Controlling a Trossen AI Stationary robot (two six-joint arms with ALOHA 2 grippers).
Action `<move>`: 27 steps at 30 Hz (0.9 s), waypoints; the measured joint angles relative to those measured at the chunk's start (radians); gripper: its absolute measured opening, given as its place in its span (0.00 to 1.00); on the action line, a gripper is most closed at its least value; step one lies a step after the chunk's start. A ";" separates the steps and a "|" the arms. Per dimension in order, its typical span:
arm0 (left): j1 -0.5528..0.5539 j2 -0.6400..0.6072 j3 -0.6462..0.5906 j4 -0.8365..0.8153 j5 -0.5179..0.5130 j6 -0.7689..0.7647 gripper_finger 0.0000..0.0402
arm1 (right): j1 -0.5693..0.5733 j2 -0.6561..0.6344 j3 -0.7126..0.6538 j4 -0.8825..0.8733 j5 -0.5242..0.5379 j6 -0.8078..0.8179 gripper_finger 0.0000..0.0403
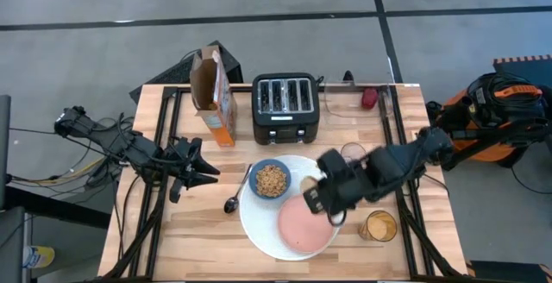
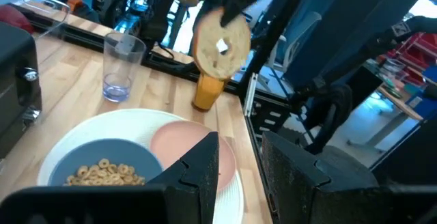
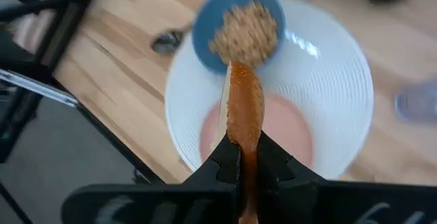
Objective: Arrange a breakfast setting
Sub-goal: Put the bagel on top of the pink plate
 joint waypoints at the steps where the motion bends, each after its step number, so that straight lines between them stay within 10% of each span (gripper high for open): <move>1: 0.000 0.000 0.000 0.000 0.000 0.000 0.25 | 0.017 0.000 -0.026 0.005 0.000 0.032 0.07; 27: 0.000 0.000 0.000 -0.017 -0.001 -0.011 0.25 | 0.081 0.000 -0.617 0.627 -0.029 0.212 0.07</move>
